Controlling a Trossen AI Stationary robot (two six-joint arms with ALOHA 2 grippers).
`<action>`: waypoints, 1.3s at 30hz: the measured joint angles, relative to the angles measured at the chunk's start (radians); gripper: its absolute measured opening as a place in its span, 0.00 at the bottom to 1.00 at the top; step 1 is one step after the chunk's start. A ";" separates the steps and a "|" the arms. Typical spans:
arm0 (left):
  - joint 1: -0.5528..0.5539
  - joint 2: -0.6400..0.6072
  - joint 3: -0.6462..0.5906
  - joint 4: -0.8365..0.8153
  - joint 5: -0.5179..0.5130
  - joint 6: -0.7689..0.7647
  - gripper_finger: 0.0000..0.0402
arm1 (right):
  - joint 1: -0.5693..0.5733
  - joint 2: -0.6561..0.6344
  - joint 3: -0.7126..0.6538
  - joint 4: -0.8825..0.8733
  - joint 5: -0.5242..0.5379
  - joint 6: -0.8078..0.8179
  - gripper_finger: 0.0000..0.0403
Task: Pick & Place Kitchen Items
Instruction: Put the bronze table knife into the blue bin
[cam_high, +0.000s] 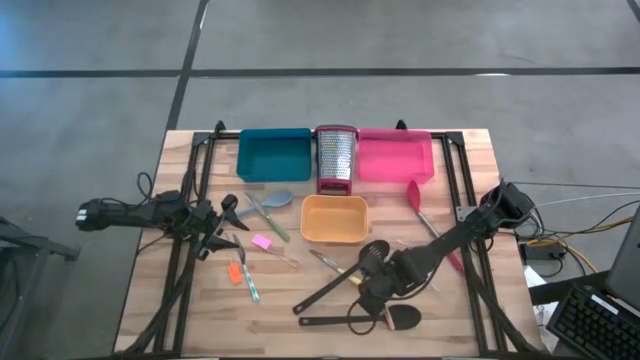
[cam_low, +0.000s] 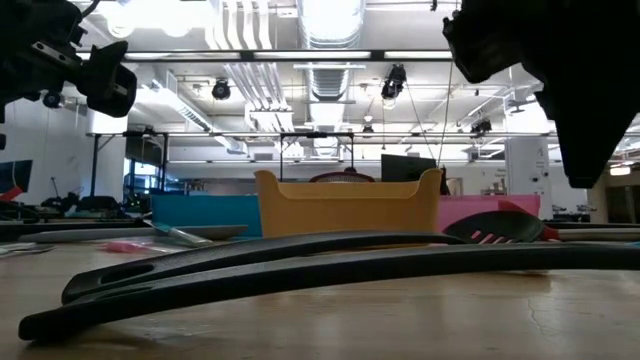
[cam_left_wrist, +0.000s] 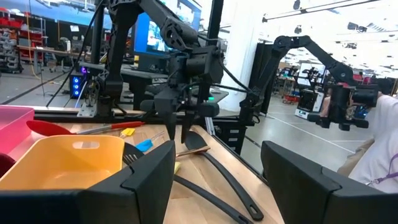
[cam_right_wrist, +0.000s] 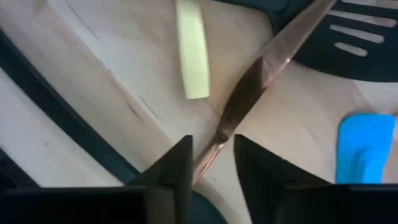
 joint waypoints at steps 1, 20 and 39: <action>0.000 0.000 0.000 0.000 0.000 0.000 0.61 | 0.001 0.000 -0.004 0.002 -0.001 0.016 0.35; 0.000 0.000 0.000 -0.008 0.000 0.000 0.61 | 0.002 0.053 -0.138 0.200 -0.044 0.145 0.62; 0.000 0.000 0.000 -0.019 0.000 0.000 0.61 | 0.002 0.058 -0.195 0.203 -0.020 0.197 0.23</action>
